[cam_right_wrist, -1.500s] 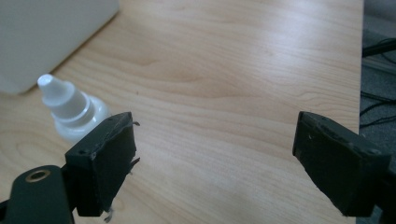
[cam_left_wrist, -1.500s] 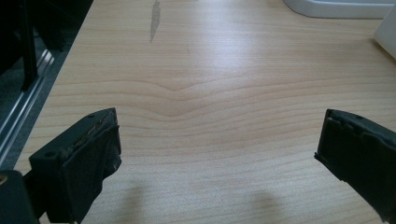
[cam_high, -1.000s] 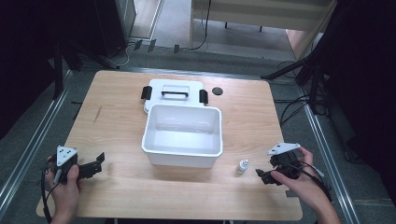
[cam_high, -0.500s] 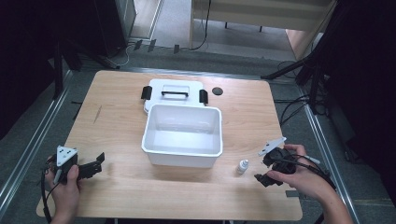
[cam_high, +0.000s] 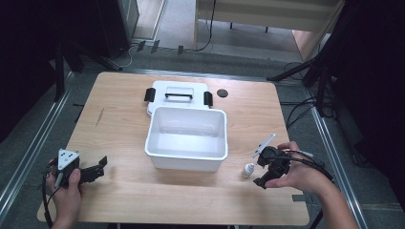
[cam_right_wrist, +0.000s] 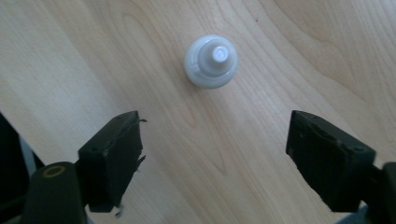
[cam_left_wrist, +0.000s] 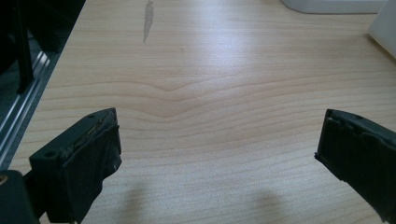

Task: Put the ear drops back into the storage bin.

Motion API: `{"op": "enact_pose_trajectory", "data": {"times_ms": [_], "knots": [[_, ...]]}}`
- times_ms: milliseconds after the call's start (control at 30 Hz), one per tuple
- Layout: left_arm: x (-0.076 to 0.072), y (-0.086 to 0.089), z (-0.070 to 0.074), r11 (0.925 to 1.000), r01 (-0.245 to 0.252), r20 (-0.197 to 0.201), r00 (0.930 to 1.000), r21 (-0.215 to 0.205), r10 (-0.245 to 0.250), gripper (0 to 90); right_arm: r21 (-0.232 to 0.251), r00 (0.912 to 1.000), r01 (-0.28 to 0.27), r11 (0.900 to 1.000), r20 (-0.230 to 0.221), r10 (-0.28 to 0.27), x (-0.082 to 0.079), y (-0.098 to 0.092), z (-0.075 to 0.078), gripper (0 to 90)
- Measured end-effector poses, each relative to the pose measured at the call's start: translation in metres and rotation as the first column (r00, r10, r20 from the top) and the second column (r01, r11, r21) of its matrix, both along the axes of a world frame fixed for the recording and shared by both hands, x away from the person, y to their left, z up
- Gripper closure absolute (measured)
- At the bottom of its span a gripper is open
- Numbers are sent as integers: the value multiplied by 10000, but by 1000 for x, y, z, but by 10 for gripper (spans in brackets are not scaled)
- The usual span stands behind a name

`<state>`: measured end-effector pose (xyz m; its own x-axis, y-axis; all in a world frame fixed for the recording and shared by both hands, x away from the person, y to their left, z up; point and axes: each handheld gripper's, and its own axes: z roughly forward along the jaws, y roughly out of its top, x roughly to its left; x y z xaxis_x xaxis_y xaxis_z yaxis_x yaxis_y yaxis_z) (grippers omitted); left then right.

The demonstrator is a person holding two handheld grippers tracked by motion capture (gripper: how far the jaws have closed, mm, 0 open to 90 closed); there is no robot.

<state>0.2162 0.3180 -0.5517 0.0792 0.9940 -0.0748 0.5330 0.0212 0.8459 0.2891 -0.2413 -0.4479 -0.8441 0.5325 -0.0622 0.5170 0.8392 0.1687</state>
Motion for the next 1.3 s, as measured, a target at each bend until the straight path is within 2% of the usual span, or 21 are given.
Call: {"op": "enact_pose_trajectory", "data": {"times_ms": [67,133,233,333,467,667,1000,1300], "knots": [[0,0,0,10000,5,-8,10000,9,-5,1,-197,10000,6,9998,85,-4,3,3,0,256],[0,0,0,10000,19,-7,10000,18,-19,1,-126,9998,175,9998,-25,-175,7,5,1,315],[0,0,0,10000,32,-4,10000,10,-32,1,-68,9998,84,9999,-187,-85,12,8,2,387],[0,0,0,10000,34,1,10000,-7,-34,1,-95,9989,-167,9998,-439,163,13,13,2,433],[0,0,0,10000,59,-4,10000,4,-59,1,-23,9978,-229,9997,-631,227,17,19,3,481],[0,0,0,10000,84,-2,10000,-7,-84,1,-160,9953,-239,9996,-940,223,24,28,2,582],[0,0,0,9999,102,-25,9999,-36,-103,1,-584,9945,-432,9974,-978,374,27,36,-4,661],[0,0,0,9999,124,-38,9999,-31,-124,1,-567,9948,-329,9979,-986,272,29,35,-5,708]]}}
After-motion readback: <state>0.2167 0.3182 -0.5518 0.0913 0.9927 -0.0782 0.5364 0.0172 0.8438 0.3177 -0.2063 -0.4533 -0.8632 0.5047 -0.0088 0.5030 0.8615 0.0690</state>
